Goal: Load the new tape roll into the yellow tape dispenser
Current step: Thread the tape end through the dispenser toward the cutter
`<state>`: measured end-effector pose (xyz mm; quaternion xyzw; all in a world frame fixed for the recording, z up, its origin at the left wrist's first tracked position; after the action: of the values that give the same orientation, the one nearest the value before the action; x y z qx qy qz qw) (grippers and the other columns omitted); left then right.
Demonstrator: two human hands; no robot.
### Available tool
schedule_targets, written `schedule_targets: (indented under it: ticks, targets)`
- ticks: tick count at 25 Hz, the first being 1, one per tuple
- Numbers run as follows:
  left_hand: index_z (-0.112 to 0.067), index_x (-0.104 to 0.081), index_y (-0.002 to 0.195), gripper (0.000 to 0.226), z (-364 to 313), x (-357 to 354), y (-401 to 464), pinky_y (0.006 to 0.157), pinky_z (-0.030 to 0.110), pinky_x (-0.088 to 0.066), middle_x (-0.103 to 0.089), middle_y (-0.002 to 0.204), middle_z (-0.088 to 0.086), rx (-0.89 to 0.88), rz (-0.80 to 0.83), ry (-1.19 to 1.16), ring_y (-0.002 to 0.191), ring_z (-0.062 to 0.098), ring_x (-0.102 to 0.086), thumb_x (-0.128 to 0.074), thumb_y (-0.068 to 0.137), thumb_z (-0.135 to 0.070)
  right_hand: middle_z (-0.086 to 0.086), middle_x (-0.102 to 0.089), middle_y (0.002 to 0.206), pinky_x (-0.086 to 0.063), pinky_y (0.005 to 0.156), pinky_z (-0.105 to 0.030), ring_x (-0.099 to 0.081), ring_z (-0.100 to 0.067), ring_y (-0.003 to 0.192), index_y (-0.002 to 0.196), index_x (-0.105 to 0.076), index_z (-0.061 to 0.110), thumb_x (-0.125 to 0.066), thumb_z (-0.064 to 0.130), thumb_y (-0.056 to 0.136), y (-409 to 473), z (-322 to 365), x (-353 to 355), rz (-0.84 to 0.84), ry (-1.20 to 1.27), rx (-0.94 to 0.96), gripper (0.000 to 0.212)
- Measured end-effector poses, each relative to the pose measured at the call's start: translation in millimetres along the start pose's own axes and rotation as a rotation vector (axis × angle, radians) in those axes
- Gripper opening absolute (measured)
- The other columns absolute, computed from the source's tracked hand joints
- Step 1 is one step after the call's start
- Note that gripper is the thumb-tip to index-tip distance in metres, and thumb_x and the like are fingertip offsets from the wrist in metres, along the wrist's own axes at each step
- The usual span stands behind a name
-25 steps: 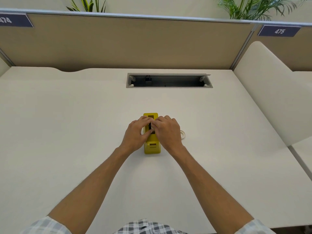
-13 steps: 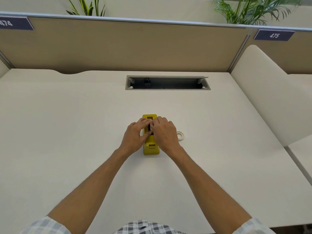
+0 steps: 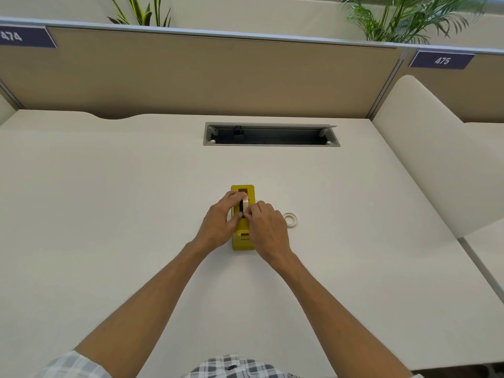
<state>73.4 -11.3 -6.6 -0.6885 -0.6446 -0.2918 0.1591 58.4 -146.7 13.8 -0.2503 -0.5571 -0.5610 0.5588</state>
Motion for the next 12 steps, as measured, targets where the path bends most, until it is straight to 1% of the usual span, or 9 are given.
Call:
schedule_targets:
  ticks: [2,4,8,12]
  targets:
    - [-0.025,-0.044,0.143,0.053,1.4,-1.0,-0.4,0.114,0.037,-0.034,-0.042,0.151,0.001,0.031,-0.001,0.019,0.140,0.019,-0.037,-0.058,0.094,-0.011,-0.006,-0.061,0.085,-0.034,0.061,-0.033,-0.055,-0.025,0.077,0.092,-0.062,0.010,-0.051,0.014,0.098,-2.9,0.6,1.1,0.002,0.001,-0.006,0.013]
    - [-0.027,-0.040,0.145,0.054,3.2,-1.7,-0.8,0.112,0.034,-0.032,-0.037,0.154,0.000,0.045,0.000,0.023,0.140,0.020,-0.037,-0.056,0.095,-0.015,-0.005,-0.061,0.084,-0.033,0.060,-0.032,-0.055,-0.024,0.076,0.091,-0.062,0.010,-0.053,0.015,0.097,-6.9,1.9,2.4,-0.004,0.001,-0.009,0.011]
    - [-0.025,-0.036,0.147,0.052,7.4,-3.9,-3.6,0.112,0.031,-0.029,-0.031,0.157,-0.001,0.042,0.032,0.023,0.143,0.018,-0.033,-0.052,0.098,-0.018,-0.004,-0.061,0.081,-0.031,0.058,-0.029,-0.054,-0.022,0.072,0.090,-0.061,0.011,-0.055,0.017,0.097,-13.7,3.2,5.3,-0.018,0.017,-0.020,0.011]
    - [-0.024,-0.030,0.150,0.054,7.7,-4.8,-5.9,0.112,0.028,-0.025,-0.028,0.158,-0.001,0.022,0.058,0.042,0.144,0.019,-0.029,-0.049,0.099,-0.022,-0.004,-0.061,0.079,-0.033,0.057,-0.030,-0.055,-0.022,0.069,0.088,-0.062,0.011,-0.057,0.017,0.096,-17.2,5.6,7.4,-0.042,0.032,-0.032,0.010]
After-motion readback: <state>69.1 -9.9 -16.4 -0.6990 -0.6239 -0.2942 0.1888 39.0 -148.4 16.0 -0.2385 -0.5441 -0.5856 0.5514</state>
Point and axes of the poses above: each hand's wrist, its own y-axis towards the middle knuckle, its own x-axis out of the back of the hand, z = x × y, the point moved 2 cm from there along y, towards the middle knuckle
